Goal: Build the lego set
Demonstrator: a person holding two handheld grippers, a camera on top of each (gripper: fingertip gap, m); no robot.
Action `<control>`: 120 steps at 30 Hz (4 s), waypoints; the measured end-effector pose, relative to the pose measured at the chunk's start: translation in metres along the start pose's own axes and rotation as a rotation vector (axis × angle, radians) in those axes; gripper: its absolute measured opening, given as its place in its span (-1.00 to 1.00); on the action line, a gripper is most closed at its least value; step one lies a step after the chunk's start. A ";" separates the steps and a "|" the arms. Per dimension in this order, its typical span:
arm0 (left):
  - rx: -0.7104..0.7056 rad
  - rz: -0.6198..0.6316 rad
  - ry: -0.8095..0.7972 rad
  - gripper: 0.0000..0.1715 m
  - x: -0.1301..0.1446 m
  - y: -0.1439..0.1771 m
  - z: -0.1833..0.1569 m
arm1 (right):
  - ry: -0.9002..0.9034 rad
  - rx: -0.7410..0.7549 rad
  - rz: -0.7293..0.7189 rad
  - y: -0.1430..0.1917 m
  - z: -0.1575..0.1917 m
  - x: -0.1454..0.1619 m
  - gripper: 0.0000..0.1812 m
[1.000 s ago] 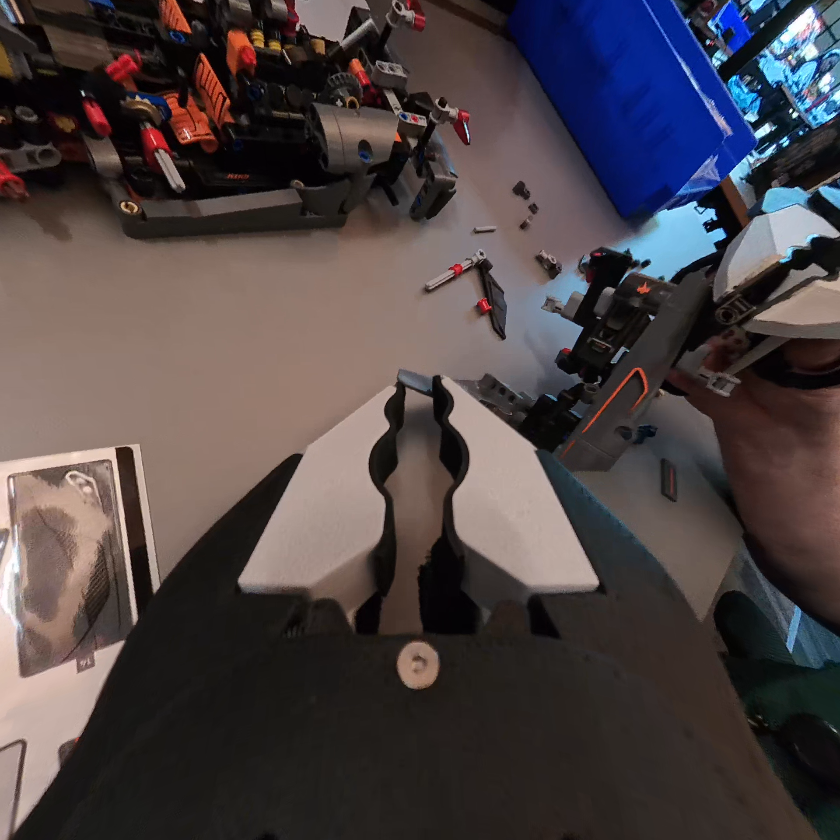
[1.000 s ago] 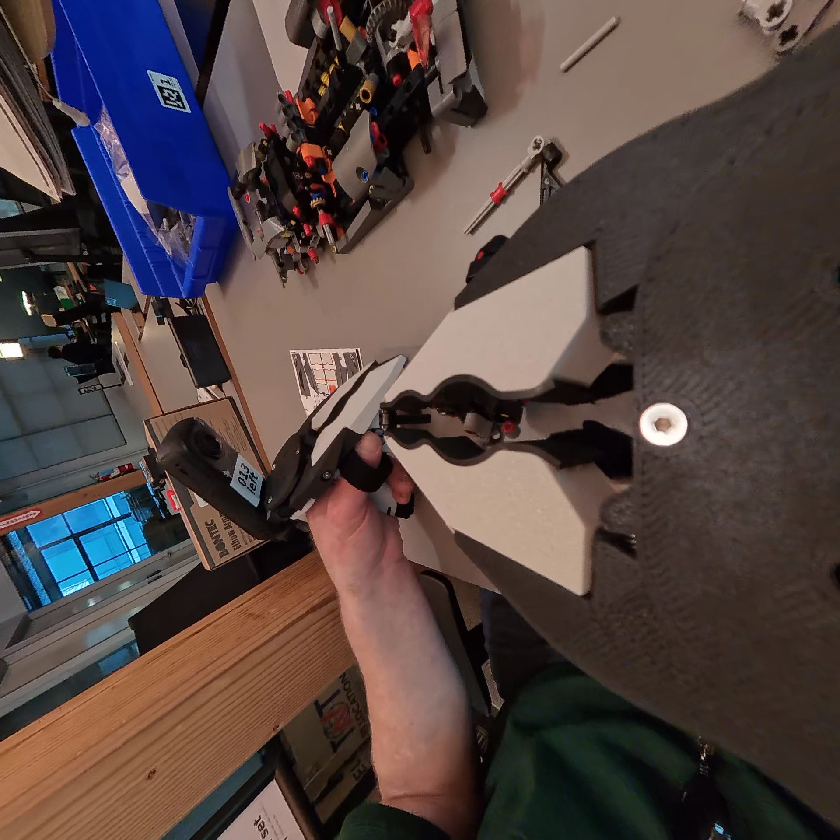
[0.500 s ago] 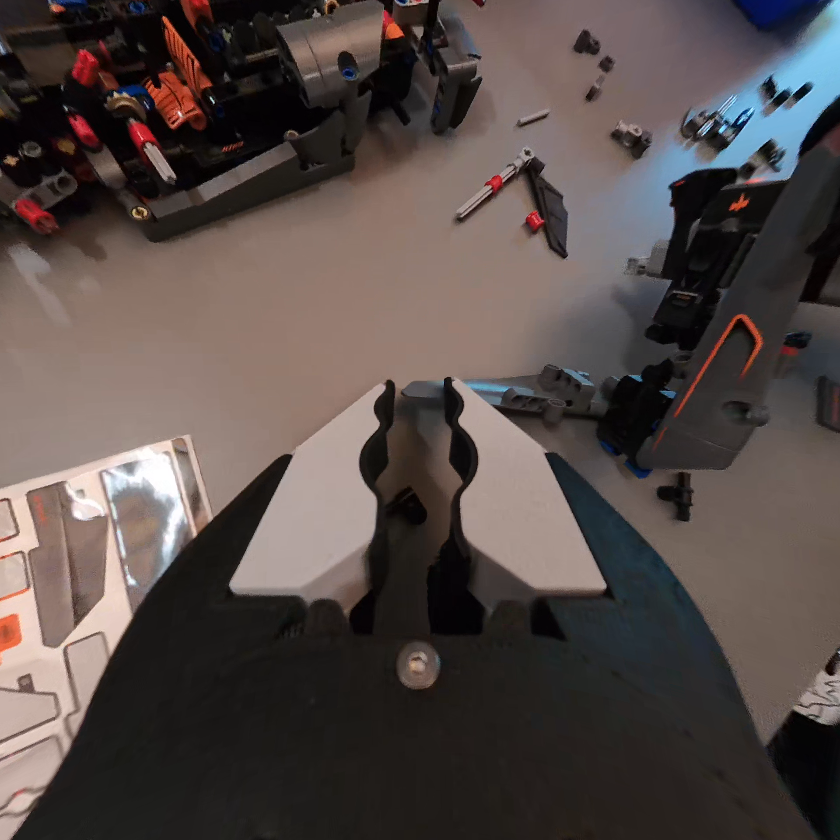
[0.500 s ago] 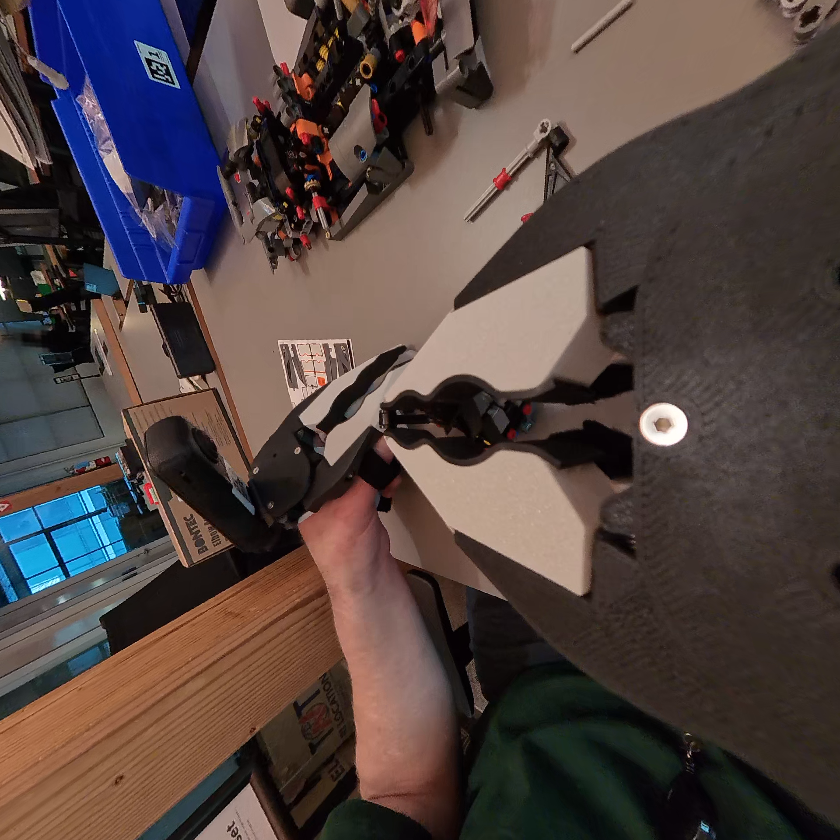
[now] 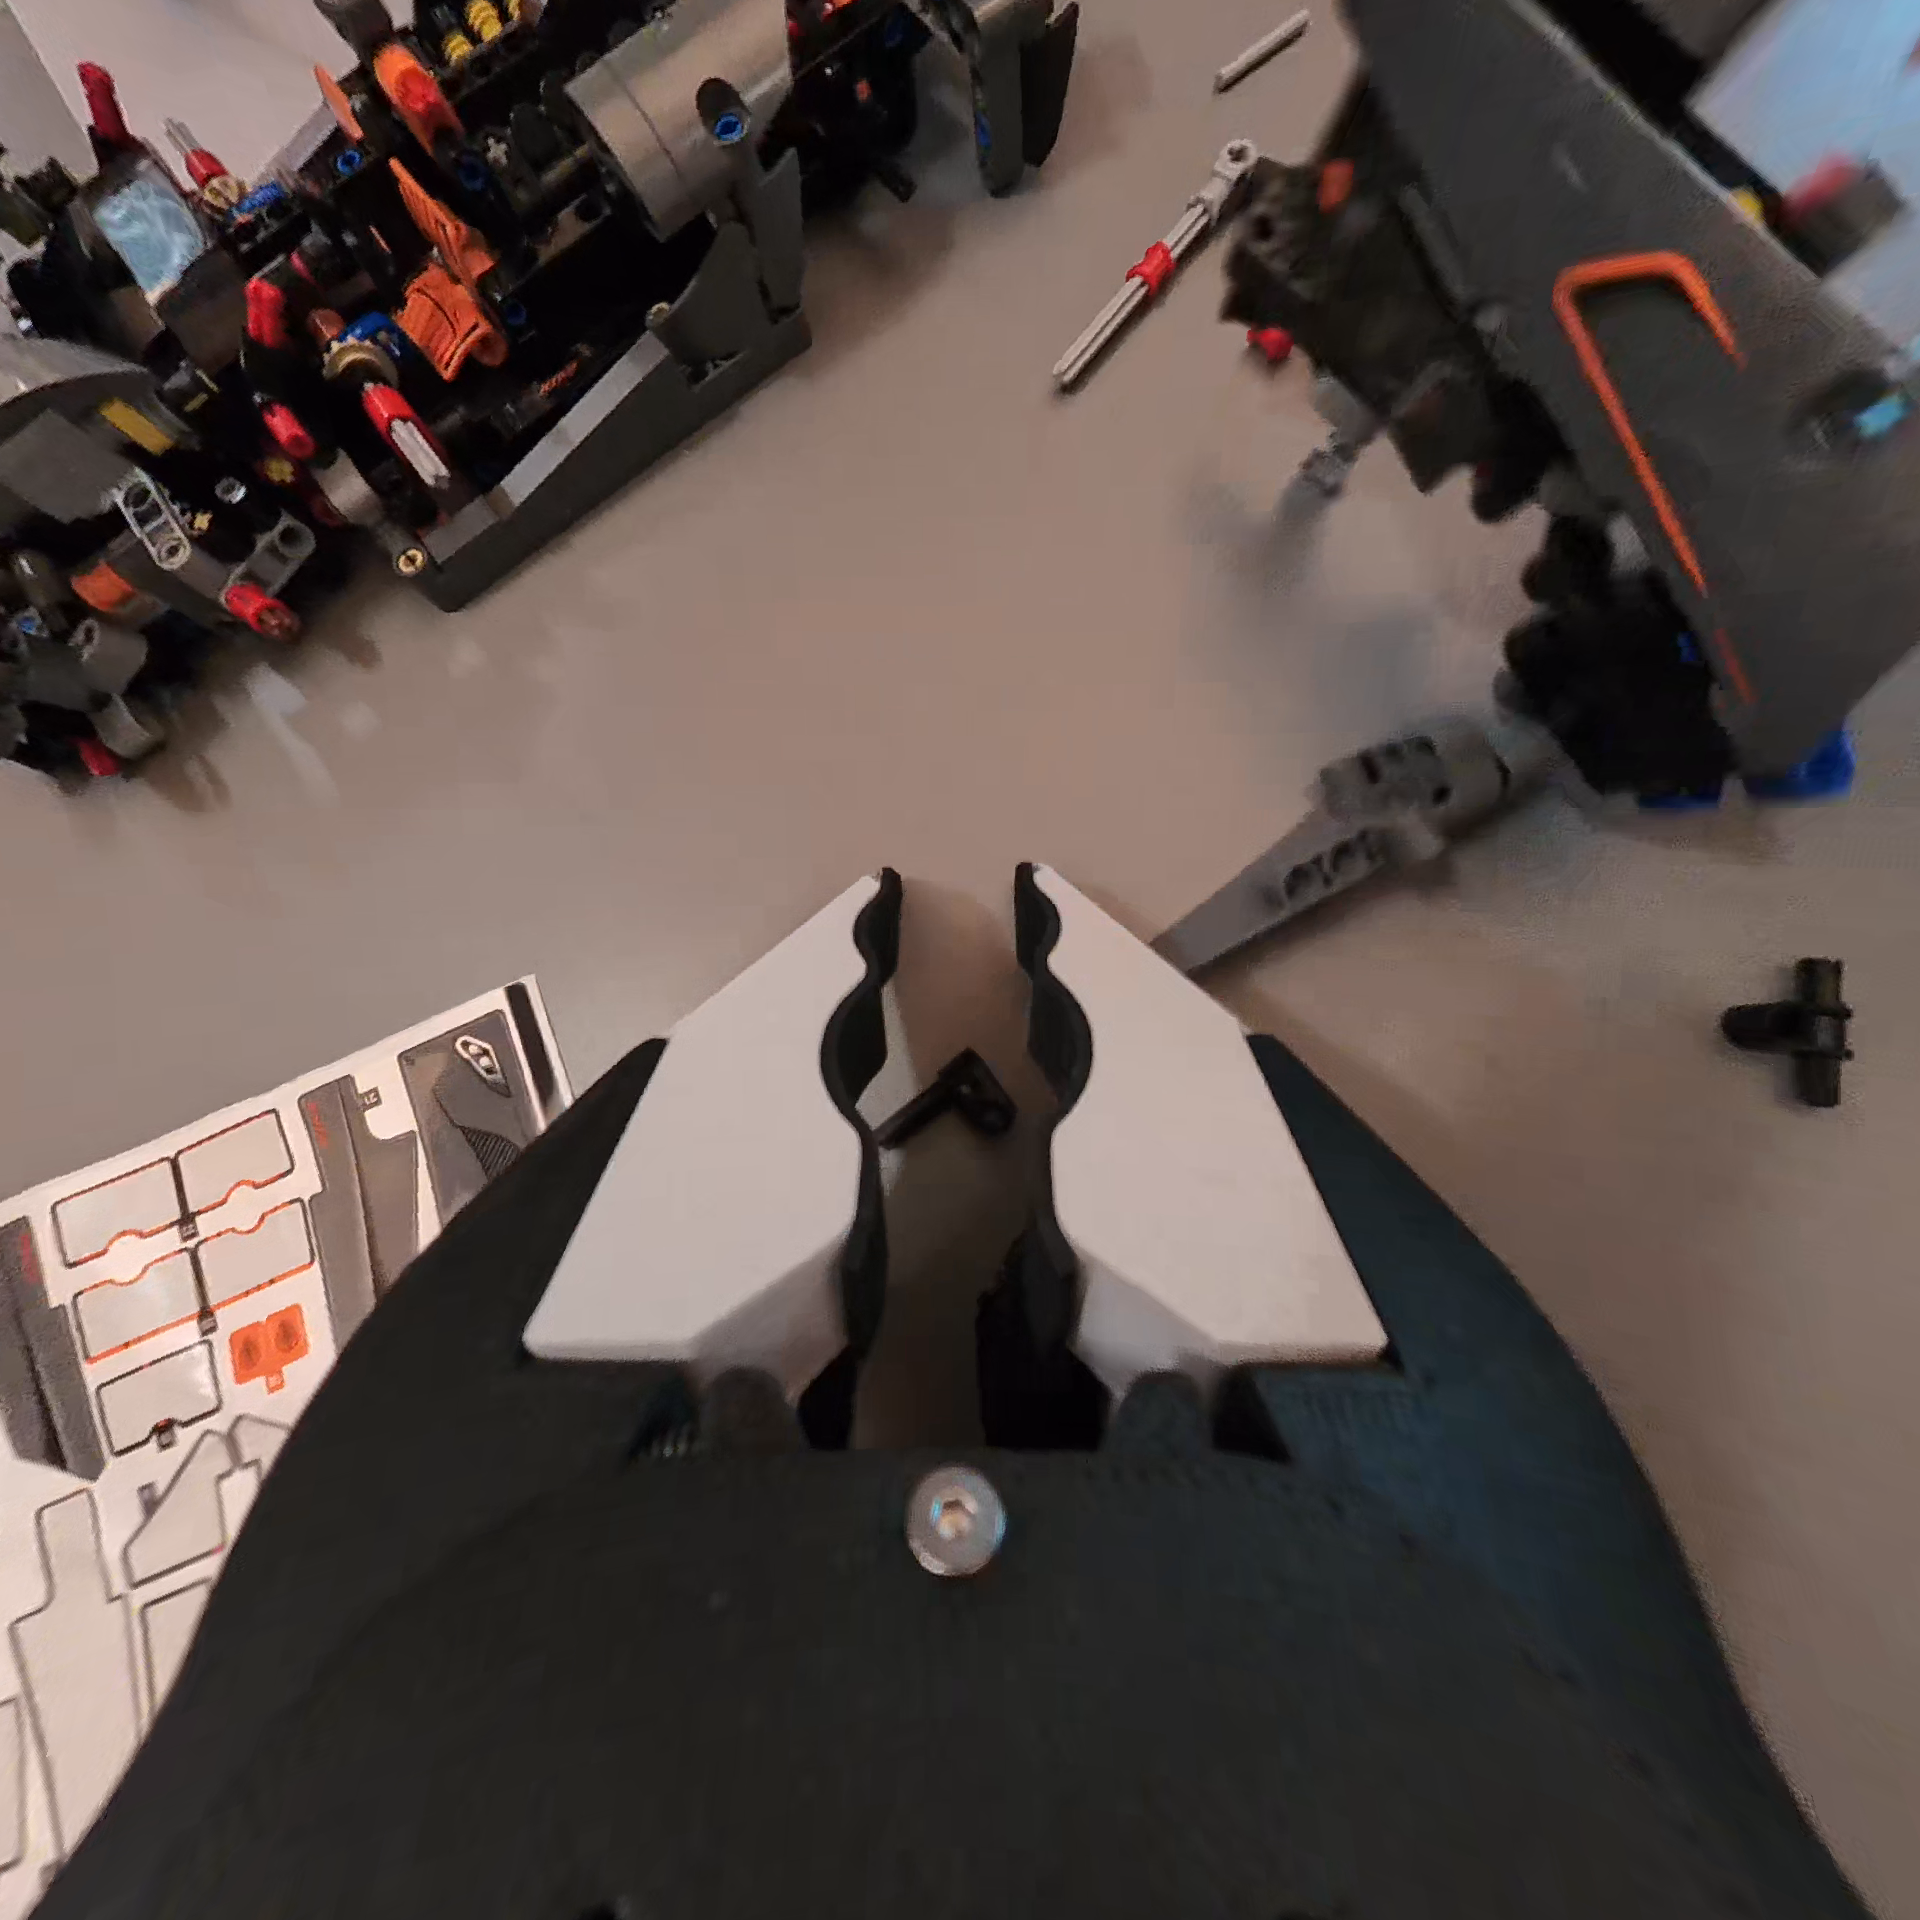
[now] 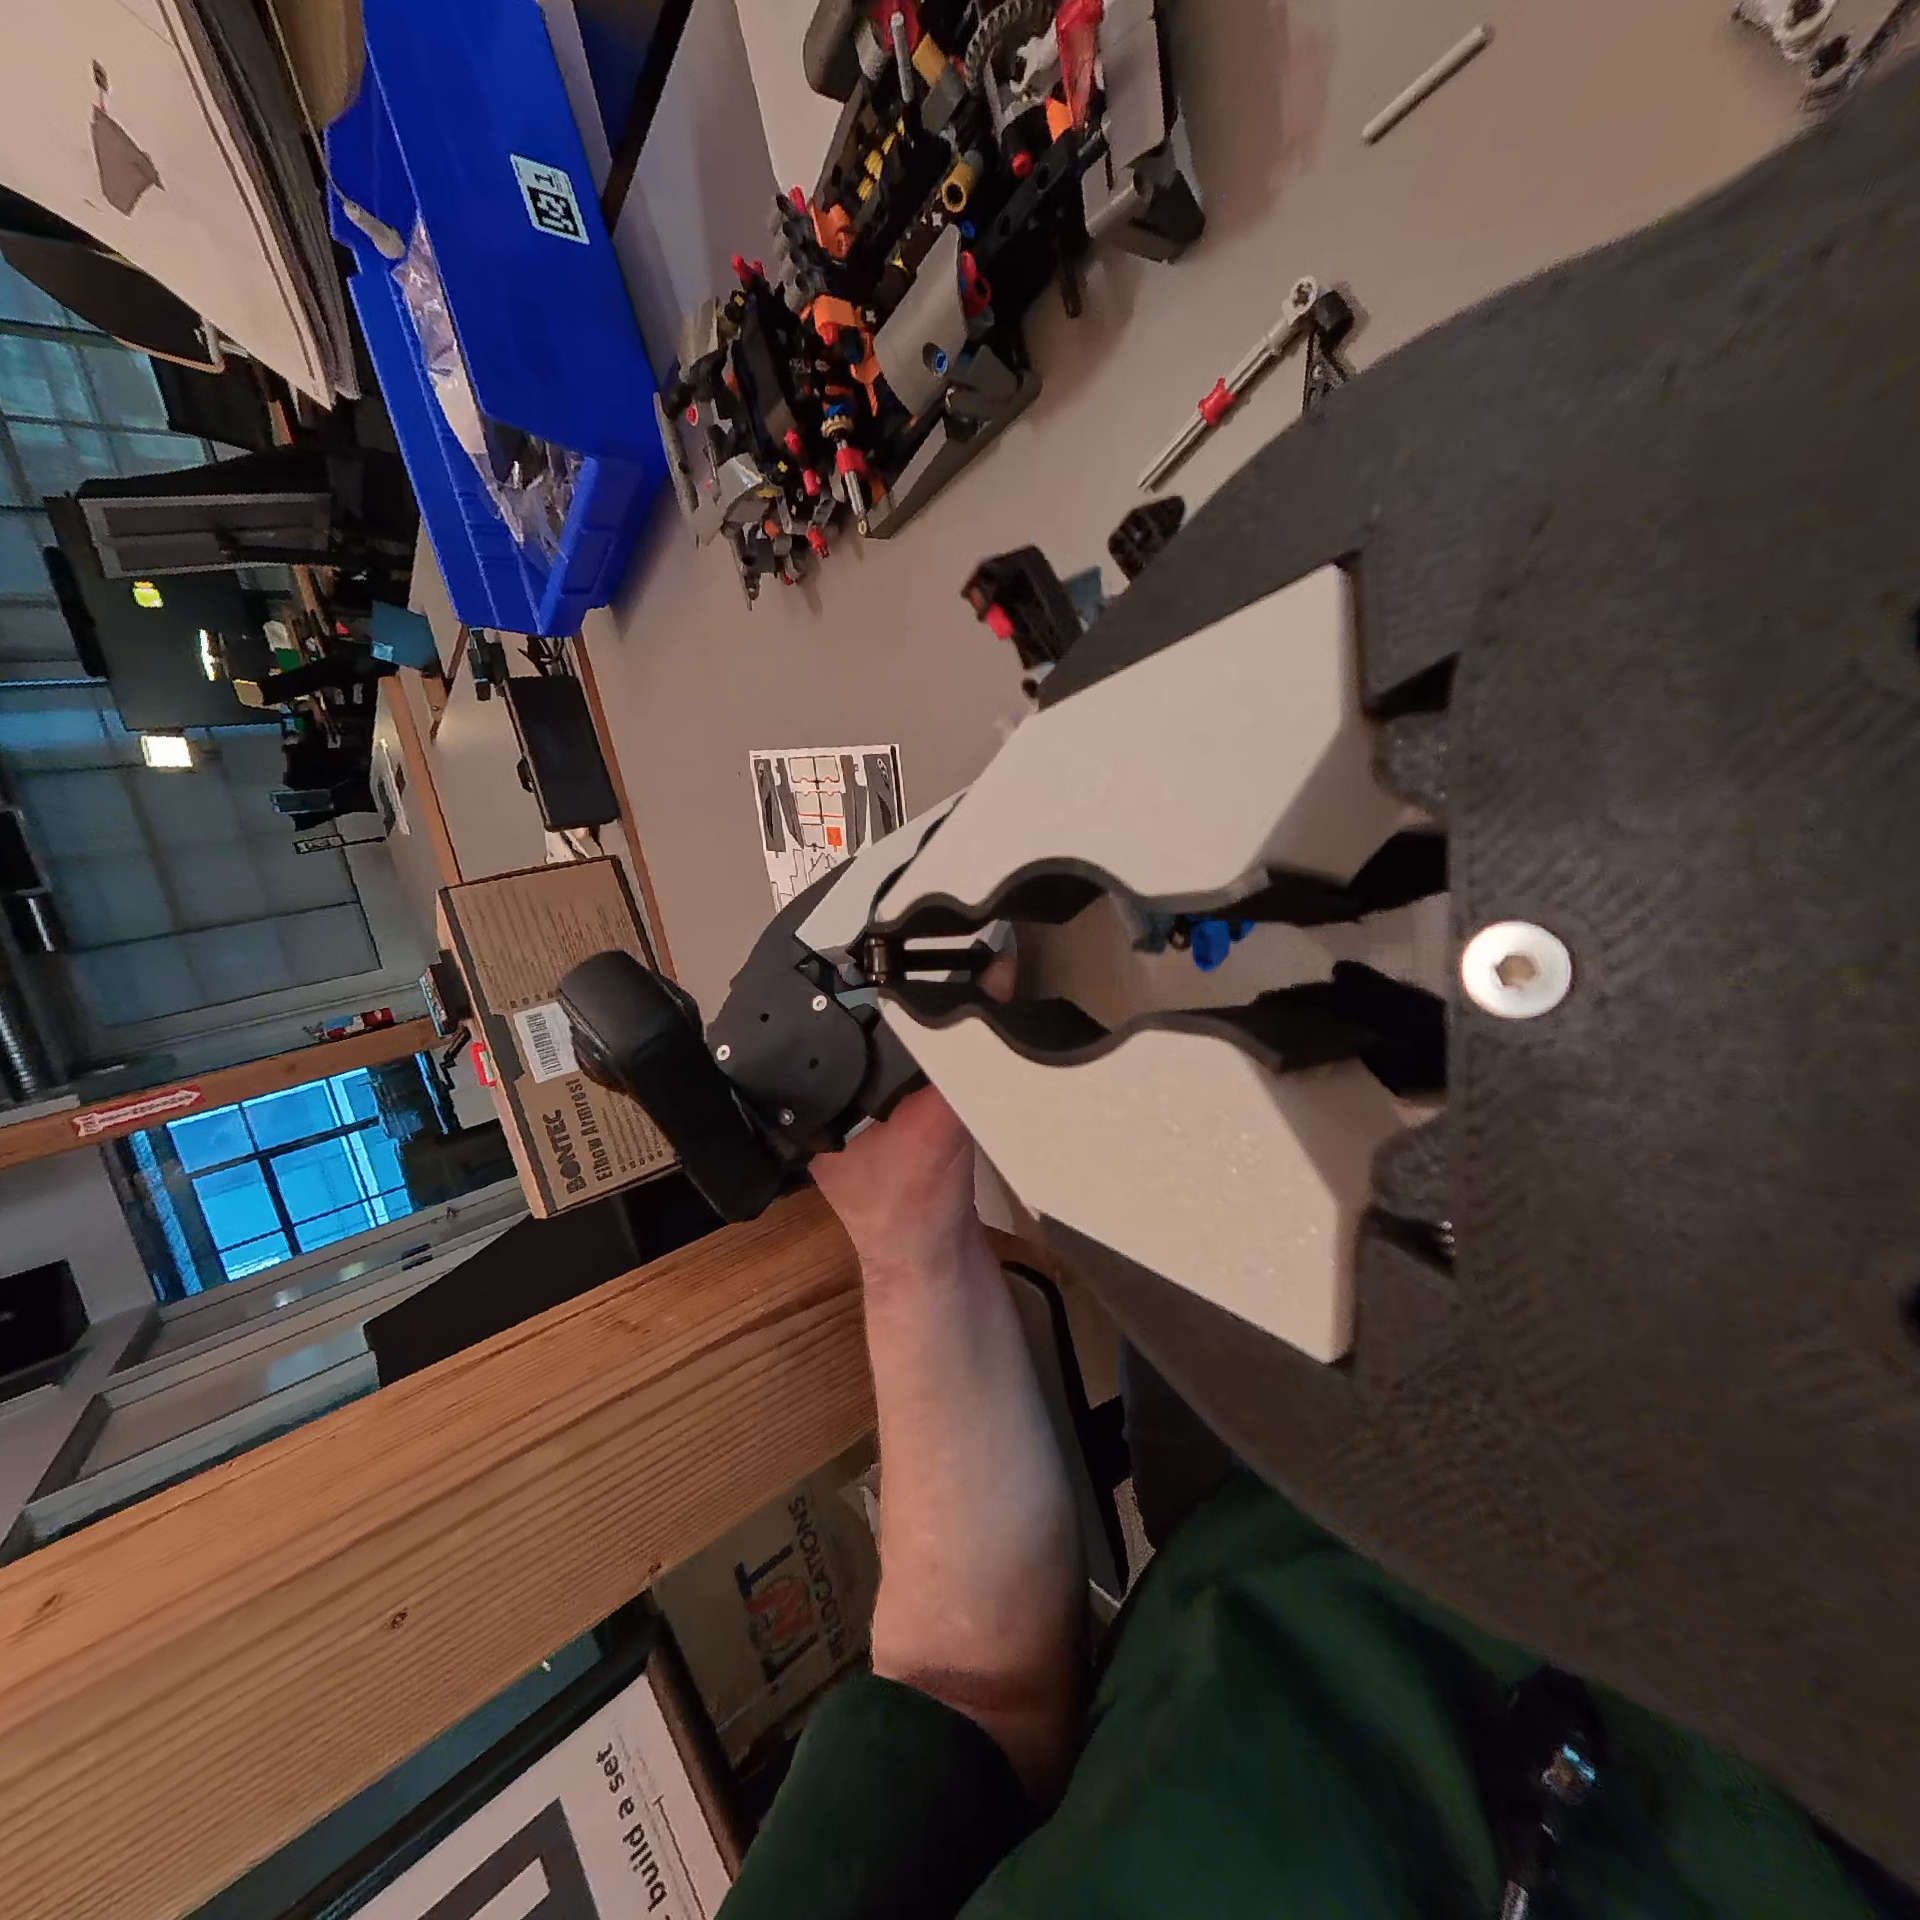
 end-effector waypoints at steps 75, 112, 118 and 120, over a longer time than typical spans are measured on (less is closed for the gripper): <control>-0.360 -0.309 -1.313 -0.91 -0.036 0.005 -0.150 | -0.153 0.256 -0.077 0.093 0.020 0.044 -0.94; -0.212 -0.346 -1.228 -0.67 -0.012 0.023 -0.145 | -0.090 0.188 0.112 0.066 0.054 0.063 -0.94; 0.021 -0.468 -0.870 -0.67 -0.024 0.055 -0.150 | -0.097 0.146 0.091 0.061 0.059 0.063 -0.94; 0.089 -0.502 -0.778 -0.67 -0.032 0.064 -0.150 | -0.042 0.177 0.114 0.059 0.061 0.062 -0.94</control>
Point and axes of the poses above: each gripper's, where its closed fingertips meet, y back along the fingers, x out of its underside, z = x × y across the jaws, the point moved 10 cm from there along y, back along the fingers, and after that the axes turned 10 degrees about z, right-handed, at the moved point
